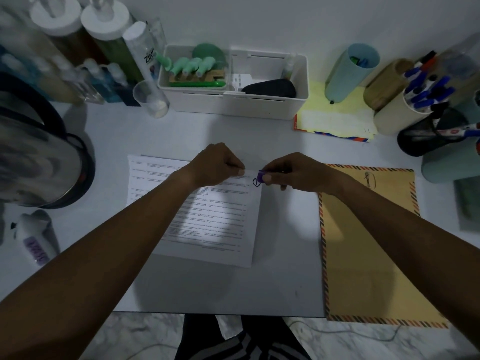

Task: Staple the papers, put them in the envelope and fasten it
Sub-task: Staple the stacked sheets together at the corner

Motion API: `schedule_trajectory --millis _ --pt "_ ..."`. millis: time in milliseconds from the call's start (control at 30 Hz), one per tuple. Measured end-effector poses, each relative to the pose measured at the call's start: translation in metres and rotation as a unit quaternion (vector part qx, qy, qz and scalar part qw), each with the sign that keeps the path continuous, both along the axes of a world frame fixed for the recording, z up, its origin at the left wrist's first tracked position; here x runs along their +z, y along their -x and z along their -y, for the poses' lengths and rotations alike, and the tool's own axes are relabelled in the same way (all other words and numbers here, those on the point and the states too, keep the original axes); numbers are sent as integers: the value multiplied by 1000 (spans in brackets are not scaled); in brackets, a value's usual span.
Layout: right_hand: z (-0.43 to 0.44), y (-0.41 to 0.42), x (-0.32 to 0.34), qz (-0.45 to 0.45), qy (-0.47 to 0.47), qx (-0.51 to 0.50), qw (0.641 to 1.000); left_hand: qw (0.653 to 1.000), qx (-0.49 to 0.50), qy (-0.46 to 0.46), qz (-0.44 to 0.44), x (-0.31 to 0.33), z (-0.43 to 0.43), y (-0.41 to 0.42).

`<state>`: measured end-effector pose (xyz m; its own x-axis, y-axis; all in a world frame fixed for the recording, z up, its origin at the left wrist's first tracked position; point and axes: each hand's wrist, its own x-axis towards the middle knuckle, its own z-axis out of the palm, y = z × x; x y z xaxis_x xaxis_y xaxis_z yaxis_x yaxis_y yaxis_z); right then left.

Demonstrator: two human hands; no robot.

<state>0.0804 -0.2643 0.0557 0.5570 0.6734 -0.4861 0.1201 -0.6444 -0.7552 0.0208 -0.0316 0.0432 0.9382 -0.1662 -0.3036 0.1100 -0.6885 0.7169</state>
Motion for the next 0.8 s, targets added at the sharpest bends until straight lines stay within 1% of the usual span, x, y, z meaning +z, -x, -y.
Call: schedule_trajectory --millis 67,133,200,567,733,800 --pt "-2 -1 1 14 13 20 1000 1000 1 -5 6 0 -2 0" --pt "-4 1 0 65 37 44 996 1000 1 -4 15 0 -2 1" --pt "-4 2 -2 105 52 45 992 1000 1 -2 27 0 -1 1" --pt "-4 -2 -2 100 24 32 994 999 6 14 42 2 -1 2" --pt "-3 -3 -5 84 18 27 996 999 4 19 37 3 -1 1" --pt "-2 -2 -7 93 11 18 995 999 8 27 31 3 0 1"
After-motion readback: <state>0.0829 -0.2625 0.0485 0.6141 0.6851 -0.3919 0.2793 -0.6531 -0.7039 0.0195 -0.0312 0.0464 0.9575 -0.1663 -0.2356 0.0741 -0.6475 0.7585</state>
